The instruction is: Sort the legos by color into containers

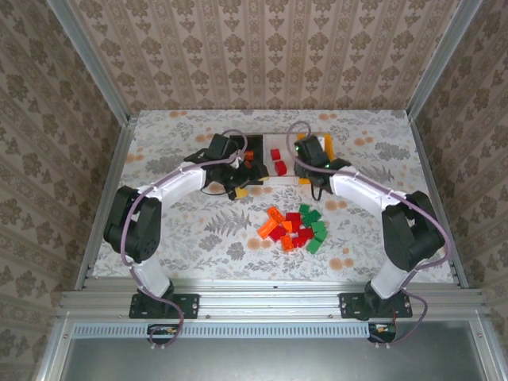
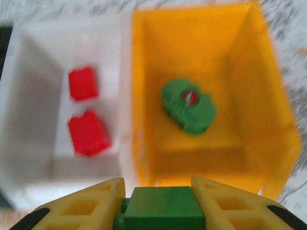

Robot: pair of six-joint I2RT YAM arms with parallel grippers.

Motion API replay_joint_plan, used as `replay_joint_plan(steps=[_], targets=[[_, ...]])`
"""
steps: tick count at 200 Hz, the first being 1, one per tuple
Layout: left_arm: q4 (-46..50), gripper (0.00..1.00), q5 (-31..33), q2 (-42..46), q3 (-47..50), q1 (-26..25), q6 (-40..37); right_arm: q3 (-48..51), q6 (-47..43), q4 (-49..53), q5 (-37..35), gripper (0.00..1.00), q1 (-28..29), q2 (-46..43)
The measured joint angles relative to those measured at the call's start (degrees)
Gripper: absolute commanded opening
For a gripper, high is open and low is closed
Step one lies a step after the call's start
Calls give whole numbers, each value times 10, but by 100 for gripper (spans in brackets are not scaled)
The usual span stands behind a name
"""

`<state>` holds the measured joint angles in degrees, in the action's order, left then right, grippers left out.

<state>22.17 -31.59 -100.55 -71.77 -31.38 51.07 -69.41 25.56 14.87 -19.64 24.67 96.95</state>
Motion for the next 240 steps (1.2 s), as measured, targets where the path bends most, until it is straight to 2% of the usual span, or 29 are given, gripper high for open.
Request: replay_joint_plan(steps=[31, 67, 96, 133, 159, 192, 210, 240], targets=[[22, 95, 8, 0, -30, -35, -29, -97, -9, 8, 8, 38, -52, 84], [34, 95, 10, 0, -36, -42, -45, -170, -16, 38, 23, 44, -67, 168], [43, 95, 10, 0, -37, -42, -50, -182, -15, 53, 26, 53, -68, 184], [56, 93, 12, -9, -45, -42, -63, -184, -16, 60, 30, 54, -68, 176], [100, 90, 51, -14, -79, -48, -104, -123, -14, 50, 40, 54, -65, 109], [152, 88, 153, 3, -119, -94, -167, 18, -1, 17, 54, 54, -57, -56], [152, 87, 198, 50, -69, -138, -193, 90, 9, -2, 67, 54, -55, -132], [149, 84, 247, 105, 47, -204, -224, 174, 19, -13, 90, 55, -50, -200]])
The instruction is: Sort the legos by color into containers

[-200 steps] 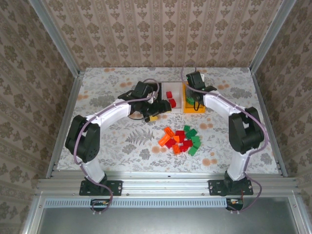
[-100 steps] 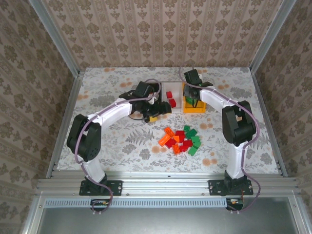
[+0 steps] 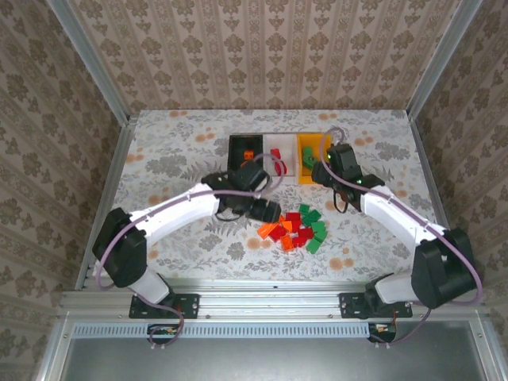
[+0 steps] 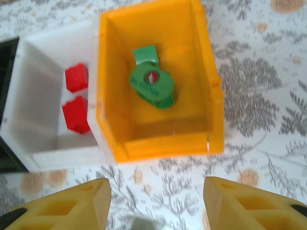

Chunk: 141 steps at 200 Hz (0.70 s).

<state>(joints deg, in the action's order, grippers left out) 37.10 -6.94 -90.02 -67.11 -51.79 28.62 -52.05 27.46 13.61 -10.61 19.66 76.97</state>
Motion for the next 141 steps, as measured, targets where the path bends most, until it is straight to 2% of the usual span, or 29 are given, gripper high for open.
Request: replay_joint_plan(steps=[18, 46, 141], targets=[[5, 83, 27, -8, 33, -28, -17, 40, 0, 2, 9, 55, 7, -37], [-5, 81, 51, -45, 26, -48, -45, 83, -1, 3, 13, 56, 10, -84], [-46, 79, 61, -130, -17, -45, -103, 132, 10, 24, 12, 57, 10, -156]])
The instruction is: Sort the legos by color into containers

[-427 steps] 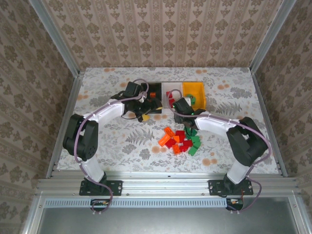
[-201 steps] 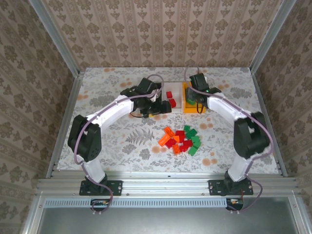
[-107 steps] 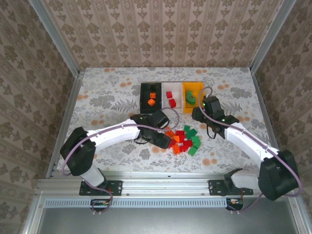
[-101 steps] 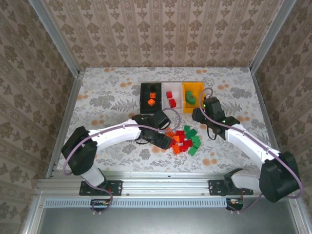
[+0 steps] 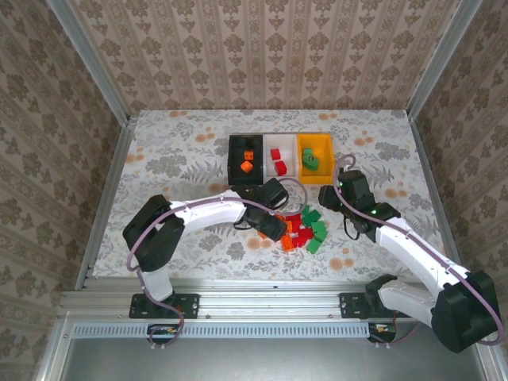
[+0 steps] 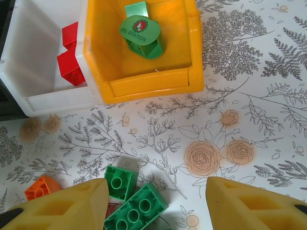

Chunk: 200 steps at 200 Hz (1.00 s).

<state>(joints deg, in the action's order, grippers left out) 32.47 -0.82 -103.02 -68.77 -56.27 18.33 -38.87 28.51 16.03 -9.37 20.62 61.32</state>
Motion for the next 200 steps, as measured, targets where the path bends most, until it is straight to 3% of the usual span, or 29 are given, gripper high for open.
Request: replay_joint_plan(steps=[116, 161, 200], targets=[[-52, 61, 7, -11, 24, 61, 23, 27, 11, 30, 13, 57, 3, -2], [-52, 52, 7, -11, 26, 48, 62, 27, 13, 30, 13, 57, 6, -2], [-51, 39, 33, -21, 27, 28, 96, 27, 15, 30, 13, 57, 7, -2]])
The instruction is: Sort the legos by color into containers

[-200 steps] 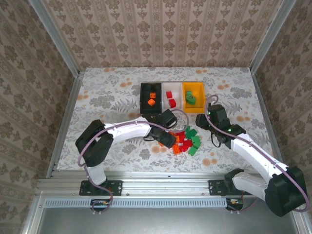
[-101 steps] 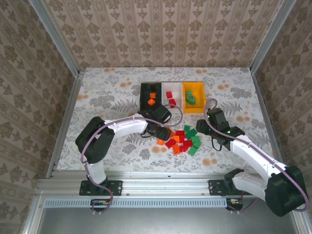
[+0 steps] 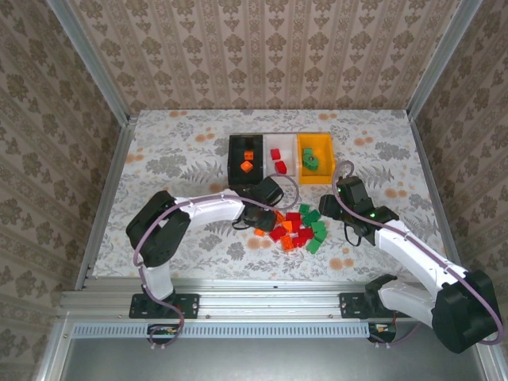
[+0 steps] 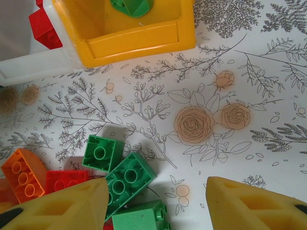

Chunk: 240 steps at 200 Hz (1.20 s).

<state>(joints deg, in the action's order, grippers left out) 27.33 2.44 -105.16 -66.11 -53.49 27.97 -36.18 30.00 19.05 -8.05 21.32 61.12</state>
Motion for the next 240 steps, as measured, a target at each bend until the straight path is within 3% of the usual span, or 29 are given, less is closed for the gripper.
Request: replay_joint_plan(steps=[50, 108, 129, 170, 200, 240], targets=[[0, 28, 44, -3, 3, -1, 13, 0, 0, 0, 0, 57, 0, -3], [43, 29, 78, 14, -20, 3, -7, 0, 0, 0, 0, 57, 0, -14], [83, 29, 94, 30, -99, 30, -31, 0, 2, -6, 6, 57, 0, -9], [110, 29, 102, 5, -292, 142, -58, 4, 4, -16, 14, 57, 2, 5], [147, 31, 98, -97, -424, 189, -67, 7, 6, -21, 17, 57, 3, 5], [212, 32, 78, -239, -544, 199, -80, 7, 6, -22, 17, 58, 3, 7]])
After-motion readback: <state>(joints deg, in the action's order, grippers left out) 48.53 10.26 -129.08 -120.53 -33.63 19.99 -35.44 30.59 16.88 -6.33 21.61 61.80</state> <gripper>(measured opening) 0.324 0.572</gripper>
